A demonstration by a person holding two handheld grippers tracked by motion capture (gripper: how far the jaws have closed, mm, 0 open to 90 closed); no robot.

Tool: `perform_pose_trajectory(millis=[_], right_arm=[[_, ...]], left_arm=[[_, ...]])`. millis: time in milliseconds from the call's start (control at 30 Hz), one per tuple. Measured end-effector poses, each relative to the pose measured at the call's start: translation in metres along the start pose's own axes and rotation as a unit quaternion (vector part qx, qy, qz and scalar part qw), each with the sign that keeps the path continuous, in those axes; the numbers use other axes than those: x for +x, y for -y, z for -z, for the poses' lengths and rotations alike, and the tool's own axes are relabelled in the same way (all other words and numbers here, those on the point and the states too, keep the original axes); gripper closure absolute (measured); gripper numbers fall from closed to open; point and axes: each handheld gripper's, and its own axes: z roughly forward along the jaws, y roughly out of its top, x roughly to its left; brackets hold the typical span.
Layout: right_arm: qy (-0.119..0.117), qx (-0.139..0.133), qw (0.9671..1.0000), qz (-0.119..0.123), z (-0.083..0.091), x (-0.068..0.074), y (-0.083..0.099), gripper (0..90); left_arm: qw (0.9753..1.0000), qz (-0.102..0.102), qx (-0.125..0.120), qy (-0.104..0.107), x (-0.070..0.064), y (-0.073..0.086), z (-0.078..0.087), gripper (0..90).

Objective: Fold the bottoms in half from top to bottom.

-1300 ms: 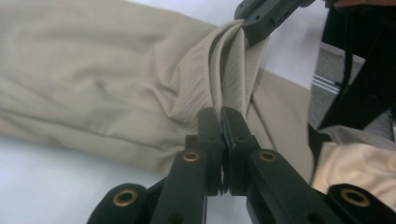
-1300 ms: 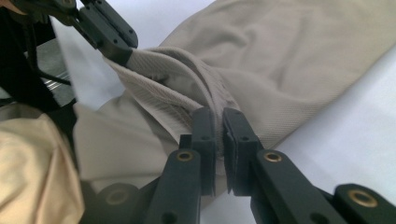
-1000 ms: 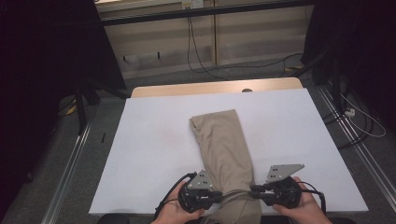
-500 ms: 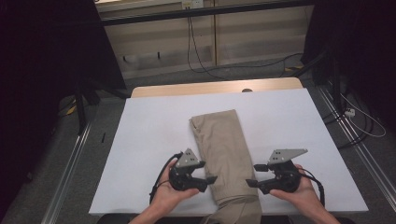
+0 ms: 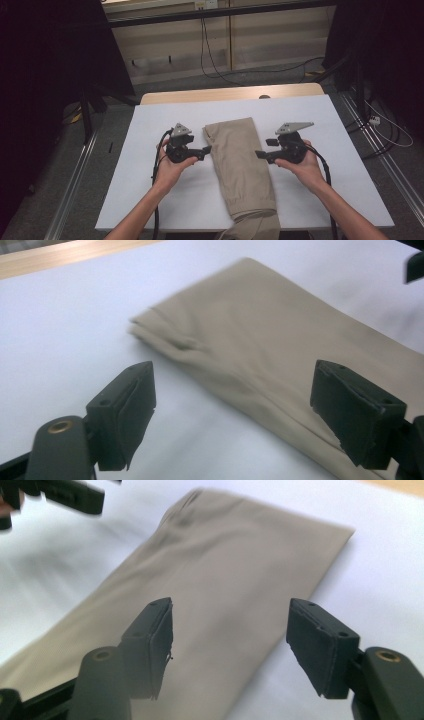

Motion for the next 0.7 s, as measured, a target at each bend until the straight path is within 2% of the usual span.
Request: perform_pose_trajectory(millis=[67, 167, 233, 300, 333, 367, 433, 500, 533, 633, 700], right_arm=[[0.004, -0.01, 0.9999, 0.0, -0.01, -0.009, -0.011, 36.6], [0.015, -0.02, 0.9997, 0.007, -0.024, -0.02, -0.024, 36.6], [0.026, -0.022, 0.9993, 0.017, -0.036, -0.029, -0.033, 37.2], [0.031, -0.022, 0.9993, 0.006, -0.05, -0.041, -0.042, 38.1], [0.037, -0.015, 0.9992, 0.007, -0.057, -0.046, -0.045, 39.8], [0.042, -0.003, 0.9991, 0.005, -0.065, -0.052, -0.048, 40.1], [0.052, 0.006, 0.9986, 0.001, -0.077, -0.062, -0.052, 42.3], [0.058, 0.012, 0.9982, -0.01, -0.091, -0.073, -0.056, 44.7], [0.064, 0.016, 0.9977, -0.013, -0.099, -0.079, -0.058, 46.2], [0.071, 0.023, 0.9971, -0.013, -0.113, -0.089, -0.062, 46.9], [0.074, 0.045, 0.9962, -0.009, -0.123, -0.092, -0.065, 46.8]], left_arm=[[0.9999, 0.011, 0.007, 0.003, 0.011, -0.005, -0.009, 20.4], [0.9998, 0.001, 0.009, -0.02, 0.023, -0.016, -0.026, 20.4], [0.9997, 0.011, 0.008, -0.019, 0.03, -0.023, -0.035, 20.3], [0.9997, 0.018, 0.011, -0.015, 0.034, -0.03, -0.046, 21.2], [0.9996, 0.019, 0.011, -0.02, 0.035, -0.033, -0.052, 21.5], [0.9995, 0.02, 0.017, -0.017, 0.037, -0.036, -0.056, 22.8], [0.9994, 0.023, 0.016, -0.021, 0.039, -0.039, -0.063, 29.0], [0.9993, 0.03, 0.018, -0.012, 0.044, -0.041, -0.071, 29.3], [0.9992, 0.032, 0.021, -0.014, 0.045, -0.041, -0.074, 29.8], [0.9989, 0.034, 0.028, -0.014, 0.05, -0.04, -0.084, 30.1], [0.9987, 0.029, 0.038, -0.016, 0.053, -0.04, -0.088, 30.2]])
